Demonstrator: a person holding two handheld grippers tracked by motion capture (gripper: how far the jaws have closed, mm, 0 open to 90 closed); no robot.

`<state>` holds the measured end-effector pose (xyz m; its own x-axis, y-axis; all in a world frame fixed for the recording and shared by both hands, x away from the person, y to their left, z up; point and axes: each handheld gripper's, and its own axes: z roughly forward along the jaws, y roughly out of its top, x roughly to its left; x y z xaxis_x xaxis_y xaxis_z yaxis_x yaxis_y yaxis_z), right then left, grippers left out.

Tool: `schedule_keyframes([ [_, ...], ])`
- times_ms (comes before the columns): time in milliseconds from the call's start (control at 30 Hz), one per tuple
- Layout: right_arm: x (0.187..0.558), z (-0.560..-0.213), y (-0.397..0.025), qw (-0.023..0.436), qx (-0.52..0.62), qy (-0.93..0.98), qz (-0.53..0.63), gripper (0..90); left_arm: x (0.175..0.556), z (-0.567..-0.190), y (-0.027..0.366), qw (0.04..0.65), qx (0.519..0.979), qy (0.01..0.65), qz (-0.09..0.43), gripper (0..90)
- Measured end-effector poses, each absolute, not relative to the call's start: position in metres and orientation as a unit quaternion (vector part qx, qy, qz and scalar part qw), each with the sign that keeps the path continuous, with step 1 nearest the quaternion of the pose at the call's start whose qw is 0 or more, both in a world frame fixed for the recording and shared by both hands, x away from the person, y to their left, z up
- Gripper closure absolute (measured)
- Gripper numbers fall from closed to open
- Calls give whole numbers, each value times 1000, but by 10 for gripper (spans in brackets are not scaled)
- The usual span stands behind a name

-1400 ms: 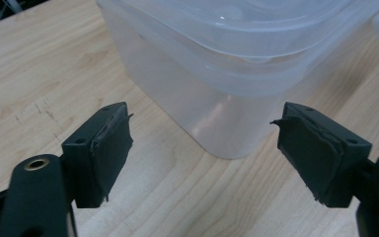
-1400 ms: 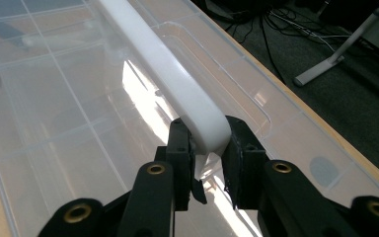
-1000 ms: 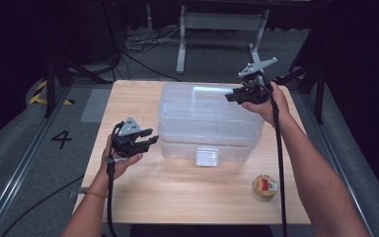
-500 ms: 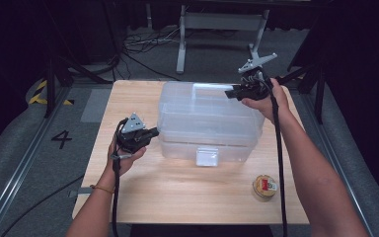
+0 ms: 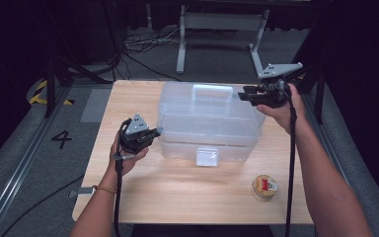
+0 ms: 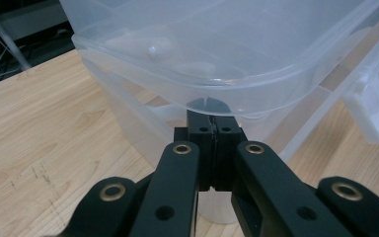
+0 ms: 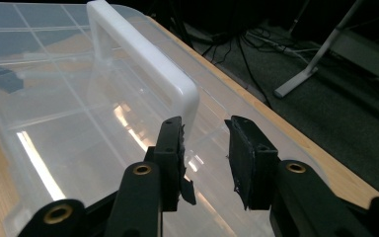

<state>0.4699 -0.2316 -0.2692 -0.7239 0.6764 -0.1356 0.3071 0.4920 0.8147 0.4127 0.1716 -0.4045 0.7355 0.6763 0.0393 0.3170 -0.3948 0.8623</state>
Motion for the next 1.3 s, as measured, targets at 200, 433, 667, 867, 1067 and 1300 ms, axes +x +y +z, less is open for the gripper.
schedule_keyframes([
  [200,443,-275,-262,259,293,822,415,614,413,-405,172,454,814,304,198,900],
  [433,419,-293,-293,279,295,816,412,567,413,-405,172,450,816,301,202,900],
  [667,401,-315,-312,278,294,810,425,512,413,-405,171,449,817,300,202,900],
  [867,394,-343,-315,269,284,825,407,479,413,-405,171,450,817,300,201,900],
  [1067,394,-362,-314,263,284,831,399,463,413,-405,170,449,817,299,201,900],
  [1300,398,-380,-311,254,281,844,380,428,413,-404,170,452,817,298,198,900],
])
